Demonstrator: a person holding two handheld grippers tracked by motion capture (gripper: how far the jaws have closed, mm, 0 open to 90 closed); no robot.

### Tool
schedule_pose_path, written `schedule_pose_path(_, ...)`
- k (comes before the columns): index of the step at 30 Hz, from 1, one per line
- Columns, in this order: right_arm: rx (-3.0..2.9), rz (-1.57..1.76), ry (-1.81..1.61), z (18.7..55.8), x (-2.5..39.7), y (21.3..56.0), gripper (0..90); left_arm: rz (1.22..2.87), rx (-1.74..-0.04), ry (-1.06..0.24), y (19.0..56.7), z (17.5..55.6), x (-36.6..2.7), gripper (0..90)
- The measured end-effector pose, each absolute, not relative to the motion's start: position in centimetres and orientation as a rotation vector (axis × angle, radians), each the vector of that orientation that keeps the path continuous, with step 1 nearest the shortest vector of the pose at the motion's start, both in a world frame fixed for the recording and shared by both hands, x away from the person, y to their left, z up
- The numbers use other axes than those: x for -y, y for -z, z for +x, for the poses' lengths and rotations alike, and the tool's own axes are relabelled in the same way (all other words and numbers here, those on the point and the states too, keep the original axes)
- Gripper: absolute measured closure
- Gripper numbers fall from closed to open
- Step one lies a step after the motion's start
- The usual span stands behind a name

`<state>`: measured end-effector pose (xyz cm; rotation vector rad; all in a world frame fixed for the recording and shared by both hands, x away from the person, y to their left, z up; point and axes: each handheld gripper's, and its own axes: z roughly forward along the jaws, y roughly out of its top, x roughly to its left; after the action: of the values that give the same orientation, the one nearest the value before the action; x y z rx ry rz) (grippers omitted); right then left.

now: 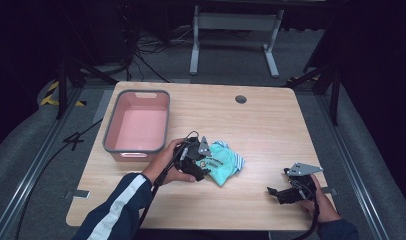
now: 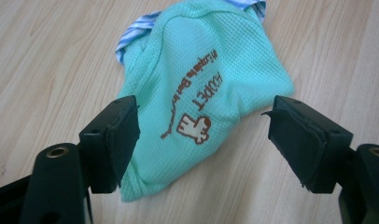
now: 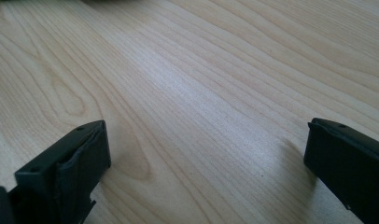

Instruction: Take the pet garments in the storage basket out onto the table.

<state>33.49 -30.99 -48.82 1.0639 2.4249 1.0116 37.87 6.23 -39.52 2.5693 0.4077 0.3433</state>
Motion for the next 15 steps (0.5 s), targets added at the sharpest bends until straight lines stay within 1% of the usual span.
schedule_pose_path(15,-2.425,1.064,-1.012,33.5,31.0,48.8,0.6,2.592,-0.437,-0.381,40.3,36.7,-9.3,23.6)
